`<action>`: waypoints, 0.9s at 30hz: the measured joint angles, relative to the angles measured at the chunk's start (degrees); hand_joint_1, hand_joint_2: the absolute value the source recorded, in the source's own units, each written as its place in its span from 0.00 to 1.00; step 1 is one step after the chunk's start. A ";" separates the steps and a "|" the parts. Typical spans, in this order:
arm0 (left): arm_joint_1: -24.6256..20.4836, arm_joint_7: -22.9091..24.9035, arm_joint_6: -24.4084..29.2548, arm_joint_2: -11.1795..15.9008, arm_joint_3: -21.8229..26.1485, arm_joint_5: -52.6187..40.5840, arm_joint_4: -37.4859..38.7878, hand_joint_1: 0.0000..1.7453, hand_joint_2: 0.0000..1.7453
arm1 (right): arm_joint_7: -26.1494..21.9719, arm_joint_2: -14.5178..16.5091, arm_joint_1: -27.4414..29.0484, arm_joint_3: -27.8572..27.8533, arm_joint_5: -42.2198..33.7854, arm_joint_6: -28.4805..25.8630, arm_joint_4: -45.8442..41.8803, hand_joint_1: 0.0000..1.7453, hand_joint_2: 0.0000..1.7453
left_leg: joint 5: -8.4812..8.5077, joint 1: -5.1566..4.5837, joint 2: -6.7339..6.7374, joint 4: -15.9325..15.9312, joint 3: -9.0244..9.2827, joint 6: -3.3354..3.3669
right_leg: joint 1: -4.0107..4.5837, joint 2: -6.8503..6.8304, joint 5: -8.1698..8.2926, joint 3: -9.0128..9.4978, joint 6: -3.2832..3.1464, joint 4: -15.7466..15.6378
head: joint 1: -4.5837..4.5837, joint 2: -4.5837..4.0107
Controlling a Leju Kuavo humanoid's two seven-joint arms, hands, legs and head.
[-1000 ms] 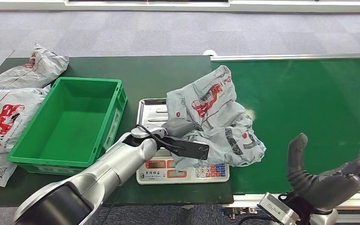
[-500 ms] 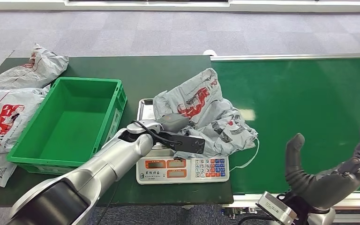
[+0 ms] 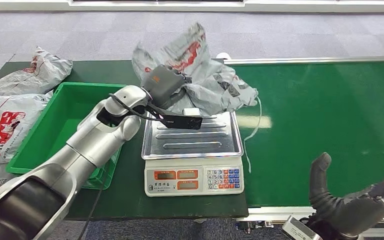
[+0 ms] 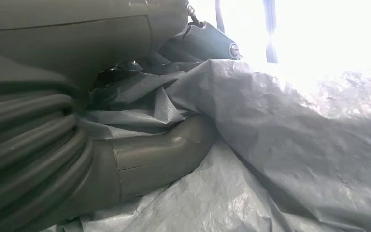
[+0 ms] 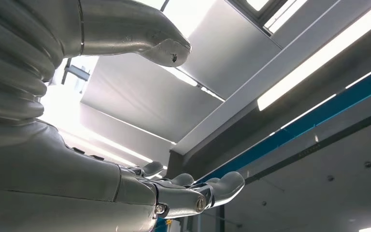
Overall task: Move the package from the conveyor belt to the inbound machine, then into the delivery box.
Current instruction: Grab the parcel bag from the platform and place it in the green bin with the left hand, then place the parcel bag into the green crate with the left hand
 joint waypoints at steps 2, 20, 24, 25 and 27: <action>-1.12 1.48 2.03 3.69 0.31 -3.68 -5.98 1.00 1.00 | 0.00 -0.23 0.76 -0.36 0.07 0.00 0.00 0.00 1.00 | 0.00 0.00 0.01 -0.01 0.00 0.00 | 0.00 0.01 -0.01 0.00 0.00 0.00 | 0.00 0.00; 14.50 -3.13 9.22 22.57 15.52 -2.87 -14.12 1.00 1.00 | -0.03 -0.49 9.57 -5.11 -0.12 -0.09 -7.05 0.00 1.00 | -0.04 -0.01 0.21 -0.06 0.03 -0.05 | -0.04 0.16 -0.11 -0.05 -0.14 0.01 | 0.02 0.00; 23.16 -2.25 9.73 24.04 19.83 -3.63 -14.61 1.00 1.00 | -0.01 -0.48 11.14 -5.85 -1.93 -0.09 -9.18 0.00 1.00 | -0.18 -0.05 0.42 -0.10 0.16 -0.13 | -0.12 0.33 -0.15 0.01 -0.18 0.02 | 0.01 0.00; 26.35 -2.12 10.22 24.40 21.38 -3.87 -15.15 1.00 1.00 | -0.01 -0.44 11.52 -5.97 -1.96 -0.09 -9.61 0.00 1.00 | -0.22 -0.06 0.56 -0.10 0.20 -0.16 | -0.10 0.45 -0.17 -0.02 -0.20 0.02 | 0.01 0.00; 32.67 -2.02 11.34 24.82 24.76 -4.43 -16.66 1.00 1.00 | -0.02 -0.30 12.13 -6.07 -1.59 -0.09 -10.24 0.00 1.00 | -0.27 -0.06 0.71 -0.11 0.21 -0.21 | -0.05 0.62 -0.19 -0.12 -0.24 0.02 | 0.00 0.00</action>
